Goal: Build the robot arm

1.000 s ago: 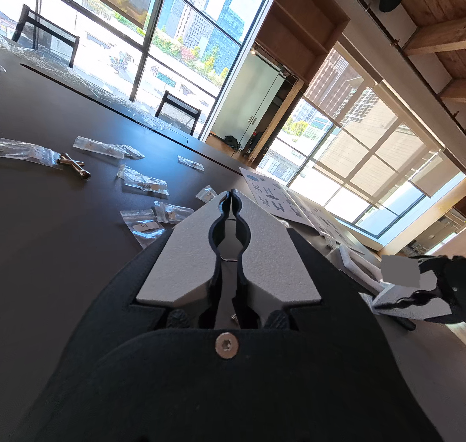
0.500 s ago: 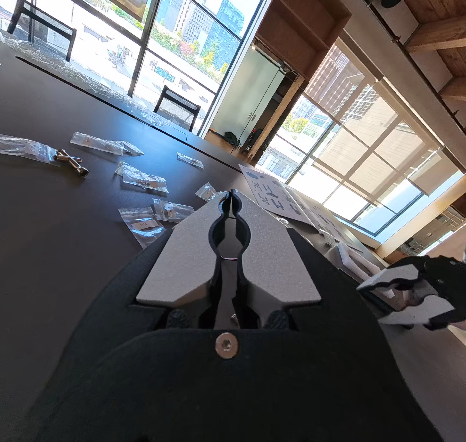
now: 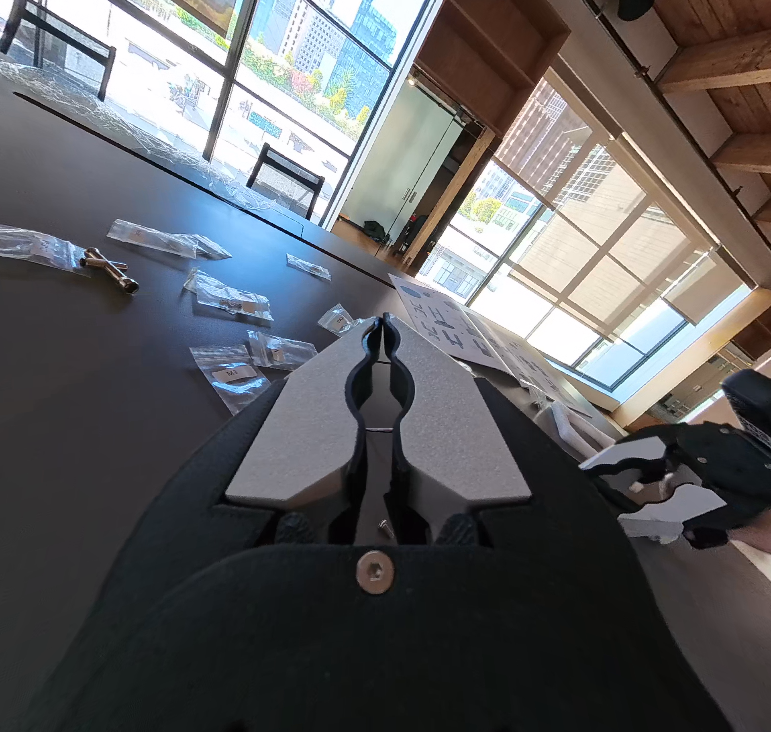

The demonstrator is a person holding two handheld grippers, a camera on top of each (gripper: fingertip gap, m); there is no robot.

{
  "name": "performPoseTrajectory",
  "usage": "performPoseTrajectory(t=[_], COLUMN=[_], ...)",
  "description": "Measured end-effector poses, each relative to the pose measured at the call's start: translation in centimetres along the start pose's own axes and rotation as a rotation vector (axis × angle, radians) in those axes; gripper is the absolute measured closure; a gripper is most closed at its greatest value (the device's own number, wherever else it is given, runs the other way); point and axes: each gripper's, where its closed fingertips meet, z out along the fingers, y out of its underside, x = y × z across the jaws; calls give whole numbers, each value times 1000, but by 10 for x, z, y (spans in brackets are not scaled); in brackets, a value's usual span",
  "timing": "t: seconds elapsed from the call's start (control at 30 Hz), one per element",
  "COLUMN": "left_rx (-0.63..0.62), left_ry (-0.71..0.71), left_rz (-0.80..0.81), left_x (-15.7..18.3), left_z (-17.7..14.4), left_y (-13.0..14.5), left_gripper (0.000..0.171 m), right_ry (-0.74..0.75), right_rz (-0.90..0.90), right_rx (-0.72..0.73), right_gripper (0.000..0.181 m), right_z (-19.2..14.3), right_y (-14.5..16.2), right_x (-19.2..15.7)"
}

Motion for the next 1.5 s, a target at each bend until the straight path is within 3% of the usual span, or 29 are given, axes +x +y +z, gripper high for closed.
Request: performPoseTrajectory(t=[0.37, 0.63, 0.77, 1.17, 1.3, 1.4, 1.5], left_rx=[3, 3, 7, -11, -26, -37, -42], left_ry=[4, -6, -12, -26, -28, -29, -30], left_rz=[-5, -10, -14, -30, -35, -37, -37], left_x=[0, -1, -2, -6, -7, -7, -7], left_z=[0, 0, 0, 2, 4, 5, 5], left_y=[0, 0, -1, 1, 4, 5, 6], left_gripper=[171, 171, 171, 171, 171, 171, 171], right_ry=[-245, -217, -233, -55, 49, 17, 1], right_rz=[-270, -462, -463, -270, -101, 48, 49], right_rx=[-101, -149, -136, 116, 164, 195, 193], right_gripper=[136, 130, 140, 152, 145, 135, 132], right_z=[3, 7, 10, 3, 0, 5, 10], right_y=[-2, -9, -12, -30, -29, -29, -31], right_x=[9, 44, 49, 70, 112, 130, 137])
